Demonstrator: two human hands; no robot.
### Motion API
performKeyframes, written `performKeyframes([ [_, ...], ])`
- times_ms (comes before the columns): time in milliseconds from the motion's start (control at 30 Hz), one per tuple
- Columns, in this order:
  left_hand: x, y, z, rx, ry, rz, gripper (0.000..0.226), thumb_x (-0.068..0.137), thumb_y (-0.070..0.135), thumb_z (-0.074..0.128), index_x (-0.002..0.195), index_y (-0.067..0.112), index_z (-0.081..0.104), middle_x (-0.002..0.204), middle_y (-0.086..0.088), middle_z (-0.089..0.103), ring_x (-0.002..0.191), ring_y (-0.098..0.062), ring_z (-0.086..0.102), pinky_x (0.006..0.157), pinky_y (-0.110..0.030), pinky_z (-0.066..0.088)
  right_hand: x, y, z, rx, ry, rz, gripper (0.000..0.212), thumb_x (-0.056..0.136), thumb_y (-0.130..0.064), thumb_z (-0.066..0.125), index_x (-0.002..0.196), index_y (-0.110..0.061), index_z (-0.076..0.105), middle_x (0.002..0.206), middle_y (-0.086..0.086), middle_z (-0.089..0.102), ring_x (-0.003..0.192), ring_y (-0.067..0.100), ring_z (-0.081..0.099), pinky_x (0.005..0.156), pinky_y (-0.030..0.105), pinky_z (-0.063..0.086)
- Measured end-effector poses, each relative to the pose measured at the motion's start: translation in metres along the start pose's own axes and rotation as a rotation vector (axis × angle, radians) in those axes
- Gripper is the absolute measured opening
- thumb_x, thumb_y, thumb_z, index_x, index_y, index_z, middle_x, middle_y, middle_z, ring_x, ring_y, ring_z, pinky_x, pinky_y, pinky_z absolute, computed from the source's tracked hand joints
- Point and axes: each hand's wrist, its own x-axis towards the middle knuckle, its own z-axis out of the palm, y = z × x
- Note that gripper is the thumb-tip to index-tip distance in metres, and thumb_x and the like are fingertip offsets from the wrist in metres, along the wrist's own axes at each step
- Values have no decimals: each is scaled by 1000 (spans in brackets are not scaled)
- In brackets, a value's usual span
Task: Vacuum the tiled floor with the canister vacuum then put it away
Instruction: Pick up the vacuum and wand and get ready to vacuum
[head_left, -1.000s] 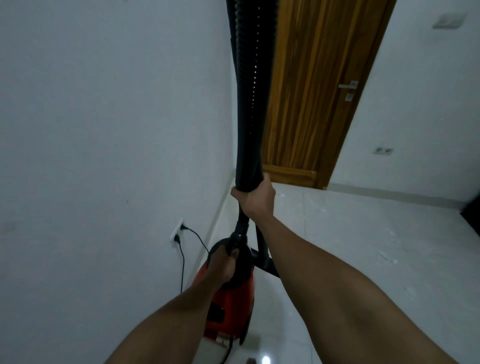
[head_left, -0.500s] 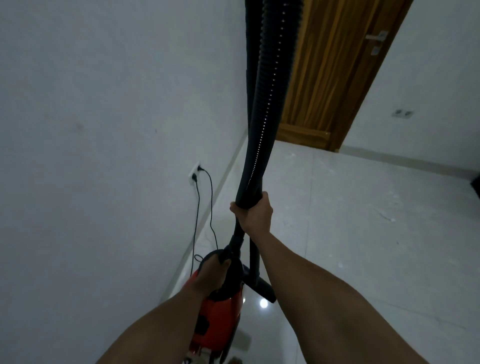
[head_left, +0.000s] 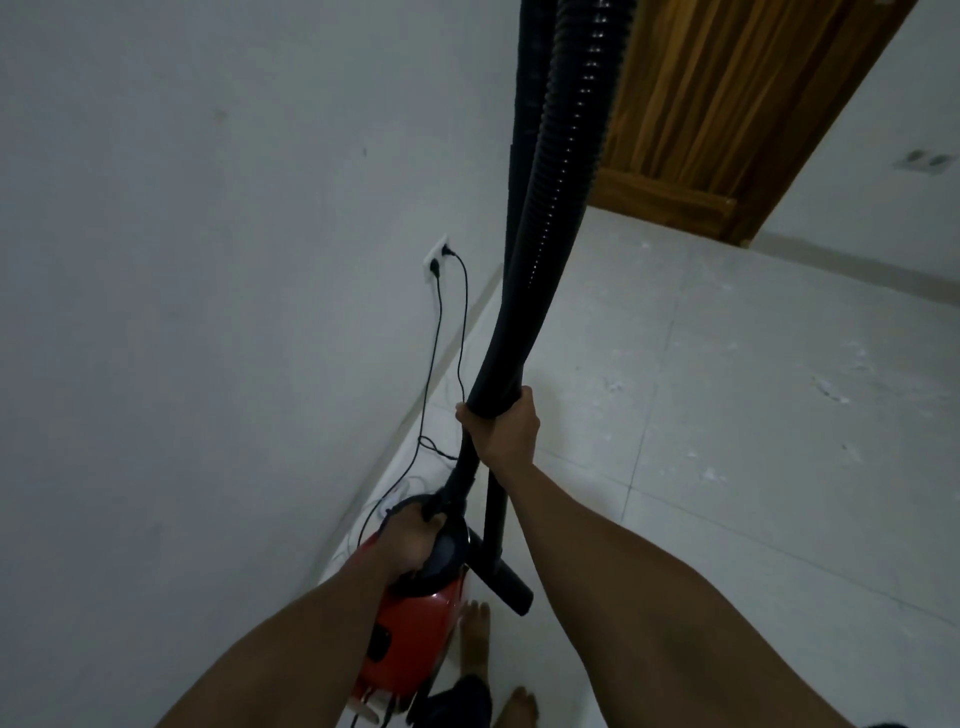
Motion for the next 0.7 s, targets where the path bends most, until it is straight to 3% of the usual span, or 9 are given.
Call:
performKeyframes([
  [100,3,2,4,5,0,-27,29,101,23,49,124,14,63,117,-5,68,106,-21,63,94,-36,48,7,3,-2,-1,-3,18,56,70,-26,88,107,-18,47,94,-6,59,83,13,61,61,18,47],
  [267,33,17,14,-53,-51,-68,33,102,30,48,132,18,57,120,-6,66,111,-24,61,90,-32,44,42,9,-6,8,37,26,65,70,-30,90,116,-12,47,103,-1,61,90,16,64,63,17,48],
  [400,63,34,22,-62,-110,-29,33,103,33,46,130,17,57,109,-3,66,97,-17,61,81,-31,45,73,11,-16,-11,80,41,67,69,-35,91,114,-14,45,105,0,61,93,16,63,59,9,43],
  [533,114,44,36,-105,-125,-12,33,104,35,46,123,12,58,112,-10,67,100,-22,62,87,-37,51,122,20,-16,-32,89,32,75,64,-42,93,114,-13,44,108,3,62,95,17,63,62,10,45],
  [600,139,45,50,-135,-126,-33,36,104,37,47,125,10,56,114,-9,65,99,-20,60,85,-32,46,145,33,-16,-51,102,50,76,65,-42,92,115,-13,43,108,1,62,95,14,63,59,7,44],
  [700,171,45,72,-184,-138,-52,31,104,35,48,116,7,56,99,-6,64,89,-19,60,79,-33,47,179,58,-14,-58,107,81,73,66,-41,92,115,-15,44,104,-4,61,86,4,59,55,1,44],
])
